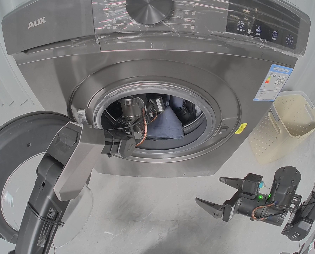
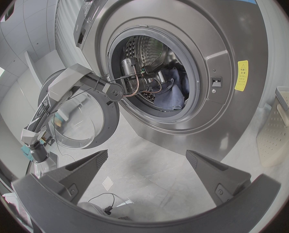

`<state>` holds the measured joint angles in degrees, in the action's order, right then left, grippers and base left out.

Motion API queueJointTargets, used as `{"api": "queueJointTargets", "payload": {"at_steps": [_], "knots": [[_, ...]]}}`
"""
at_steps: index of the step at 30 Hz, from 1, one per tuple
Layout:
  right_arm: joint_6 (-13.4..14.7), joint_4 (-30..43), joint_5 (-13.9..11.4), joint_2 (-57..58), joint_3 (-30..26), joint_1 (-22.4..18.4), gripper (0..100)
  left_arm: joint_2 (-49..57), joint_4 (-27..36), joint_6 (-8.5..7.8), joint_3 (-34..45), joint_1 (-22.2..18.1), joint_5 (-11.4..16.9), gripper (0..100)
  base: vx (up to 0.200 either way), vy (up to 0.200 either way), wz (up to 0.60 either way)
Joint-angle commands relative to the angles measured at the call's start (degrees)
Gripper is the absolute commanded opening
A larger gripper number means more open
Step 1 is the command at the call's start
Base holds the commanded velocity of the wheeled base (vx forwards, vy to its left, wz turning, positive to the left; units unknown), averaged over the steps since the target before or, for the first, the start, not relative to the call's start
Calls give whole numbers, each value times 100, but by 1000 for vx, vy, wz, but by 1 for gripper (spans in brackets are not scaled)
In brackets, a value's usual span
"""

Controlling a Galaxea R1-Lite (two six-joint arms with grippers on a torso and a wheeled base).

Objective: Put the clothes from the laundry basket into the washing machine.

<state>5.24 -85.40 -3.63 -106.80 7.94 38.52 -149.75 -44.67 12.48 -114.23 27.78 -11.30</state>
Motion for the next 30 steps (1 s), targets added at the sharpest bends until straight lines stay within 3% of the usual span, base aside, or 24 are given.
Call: {"api": "queueJointTargets", "payload": {"at_steps": [1,2,3,5,6,10,13,19,20,30], "knots": [[-6,-3,-6,-42,-3,6,100,-19,-7,9,-37,25,-13,0,0,0,0],[3,-3,-6,-34,-3,-3,100,42,37,17,-37,52,-13,0,0,0,0],[-6,-3,-6,-34,-3,-3,100,113,63,17,-21,69,-21,100,0,0,0],[3,-3,-6,-34,-11,-3,100,288,116,17,269,140,-21,100,0,0,0],[-6,-3,-6,-25,-11,-3,100,631,371,9,797,210,23,100,0,0,0],[-6,-3,-6,-16,-3,-3,100,974,872,-27,1614,289,304,100,0,0,0],[-6,-3,-6,-16,-3,6,100,939,907,-62,1869,333,480,100,0,0,0],[-6,-3,-6,-7,-3,6,100,552,872,-176,1834,298,524,100,0,0,0],[-6,-3,-6,-7,-3,-3,100,499,854,-202,1816,298,524,0,0,0,0],[-6,-12,-6,19,6,-3,100,429,758,-141,1069,254,409,0,0,0,0]]}}
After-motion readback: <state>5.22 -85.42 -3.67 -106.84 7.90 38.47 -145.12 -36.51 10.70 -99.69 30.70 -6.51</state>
